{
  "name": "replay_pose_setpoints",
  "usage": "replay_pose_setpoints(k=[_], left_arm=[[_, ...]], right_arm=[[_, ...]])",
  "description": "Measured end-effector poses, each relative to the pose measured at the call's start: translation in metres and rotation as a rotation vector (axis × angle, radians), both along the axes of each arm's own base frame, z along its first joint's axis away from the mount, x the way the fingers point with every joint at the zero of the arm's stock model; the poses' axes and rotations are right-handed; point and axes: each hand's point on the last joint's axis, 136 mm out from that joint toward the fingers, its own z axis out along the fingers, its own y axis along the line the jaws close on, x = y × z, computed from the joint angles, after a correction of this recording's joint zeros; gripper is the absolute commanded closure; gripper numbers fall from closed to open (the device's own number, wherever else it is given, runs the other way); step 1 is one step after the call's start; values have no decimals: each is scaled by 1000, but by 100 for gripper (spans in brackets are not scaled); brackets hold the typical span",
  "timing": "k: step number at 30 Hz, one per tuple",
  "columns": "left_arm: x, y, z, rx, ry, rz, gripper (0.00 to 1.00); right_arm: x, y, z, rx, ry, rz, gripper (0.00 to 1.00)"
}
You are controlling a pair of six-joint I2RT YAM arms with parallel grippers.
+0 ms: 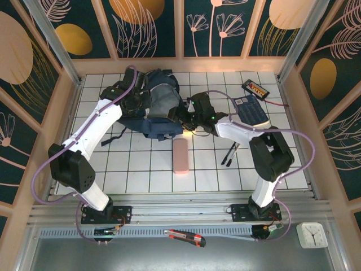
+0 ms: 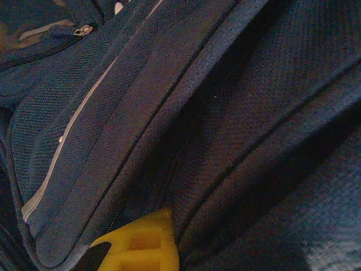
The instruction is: Pack the student bag
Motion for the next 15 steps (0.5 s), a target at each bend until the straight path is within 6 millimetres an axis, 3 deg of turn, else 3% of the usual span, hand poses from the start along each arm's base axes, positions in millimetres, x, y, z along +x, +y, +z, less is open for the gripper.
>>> replay_pose_setpoints(k=[2,6,11,15], left_arm=[[1,3,1,-10,0,11,100],[5,15,6,-52,0,42,100],[13,48,30,-63,-27,102,100],[15,72,60,-17,-66,119,100]], right_arm=[[2,3,-16,-53,-7,23,65],[1,14,-43,-169,-43,90,77],[-1,15,-71,-282,-88,148,79],[5,14,-72,-327,-138,170,79]])
